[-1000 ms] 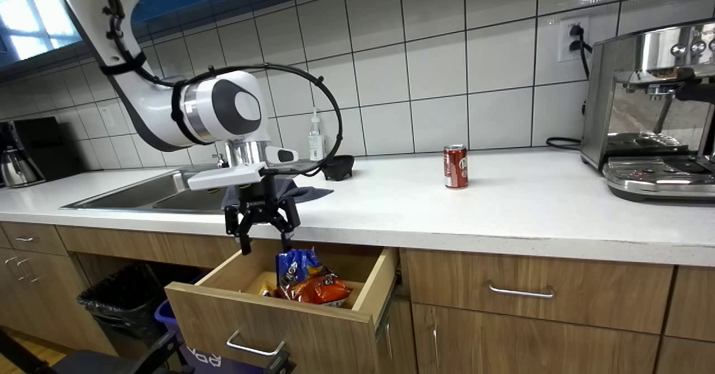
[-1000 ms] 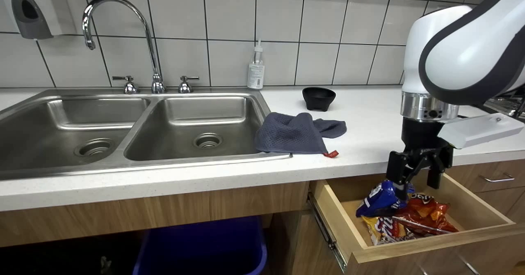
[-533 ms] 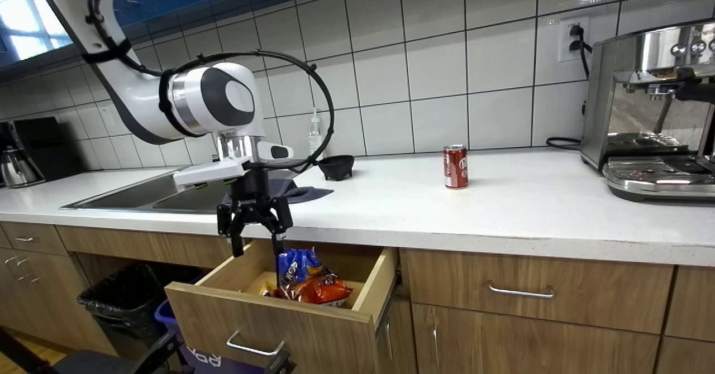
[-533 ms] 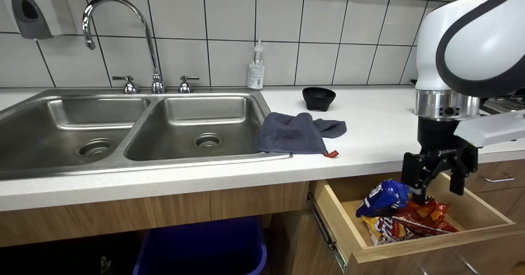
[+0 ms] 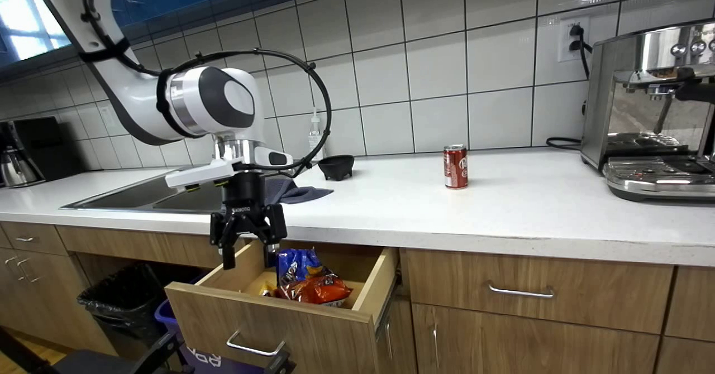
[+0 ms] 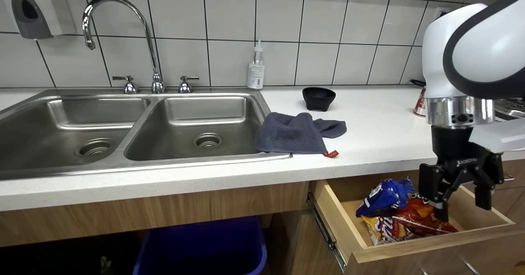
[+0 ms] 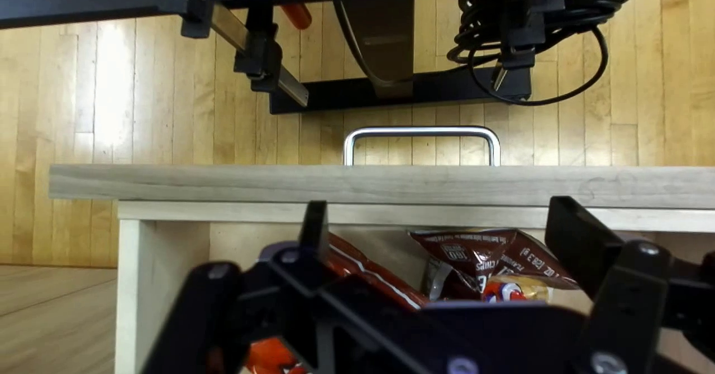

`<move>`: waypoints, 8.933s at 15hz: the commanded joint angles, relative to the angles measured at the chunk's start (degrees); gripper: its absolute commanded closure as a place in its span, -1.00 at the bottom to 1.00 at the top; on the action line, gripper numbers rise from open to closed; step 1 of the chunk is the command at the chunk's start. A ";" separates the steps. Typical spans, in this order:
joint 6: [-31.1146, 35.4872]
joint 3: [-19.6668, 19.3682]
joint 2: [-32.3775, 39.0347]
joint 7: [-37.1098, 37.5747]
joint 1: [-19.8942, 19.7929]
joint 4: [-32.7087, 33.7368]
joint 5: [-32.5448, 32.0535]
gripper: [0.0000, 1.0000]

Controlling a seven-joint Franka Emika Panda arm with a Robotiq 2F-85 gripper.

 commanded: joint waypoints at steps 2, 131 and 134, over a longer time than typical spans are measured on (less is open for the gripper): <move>-4.25 -0.33 -1.46 0.85 -0.81 -0.73 -0.16 -1.00; 13.91 -5.67 21.55 -0.58 -0.86 19.02 -4.91 -1.00; 11.57 -5.59 20.68 -0.81 -1.04 18.67 -3.84 -1.00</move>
